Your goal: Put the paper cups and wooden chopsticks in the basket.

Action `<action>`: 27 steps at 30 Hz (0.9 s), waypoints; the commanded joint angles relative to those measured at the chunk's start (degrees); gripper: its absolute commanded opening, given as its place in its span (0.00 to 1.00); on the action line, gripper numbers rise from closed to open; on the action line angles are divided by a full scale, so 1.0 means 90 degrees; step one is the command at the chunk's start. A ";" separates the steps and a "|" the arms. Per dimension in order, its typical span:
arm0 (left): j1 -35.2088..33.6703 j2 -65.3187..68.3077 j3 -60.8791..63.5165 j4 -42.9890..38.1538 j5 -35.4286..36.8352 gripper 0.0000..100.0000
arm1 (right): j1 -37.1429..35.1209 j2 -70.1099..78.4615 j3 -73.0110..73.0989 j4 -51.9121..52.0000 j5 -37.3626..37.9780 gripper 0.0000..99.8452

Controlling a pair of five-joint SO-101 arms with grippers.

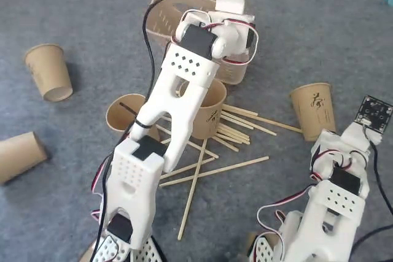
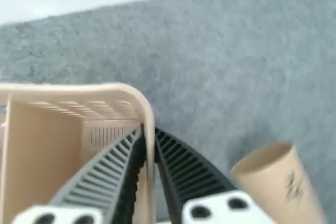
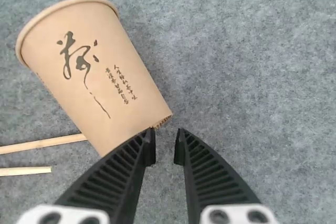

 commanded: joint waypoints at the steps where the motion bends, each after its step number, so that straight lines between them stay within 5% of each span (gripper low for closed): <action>1: -0.0049 0.0117 -0.0679 -0.0293 0.0840 0.01 | -0.0054 -0.0259 -0.0039 -0.0073 0.0117 0.07; 10: -0.0039 0.1123 -0.1753 -0.0264 0.0860 0.02 | -0.0054 -0.0259 -0.0039 -0.0073 0.0234 0.07; 17: -0.0029 0.1221 -0.2642 0.0410 0.0459 0.25 | -0.0054 -0.0249 -0.0039 -0.0093 0.0244 0.07; 27: -0.0293 0.1153 -0.4313 0.1621 -0.0098 0.25 | -0.0054 -0.0249 -0.0029 -0.0093 0.0244 0.07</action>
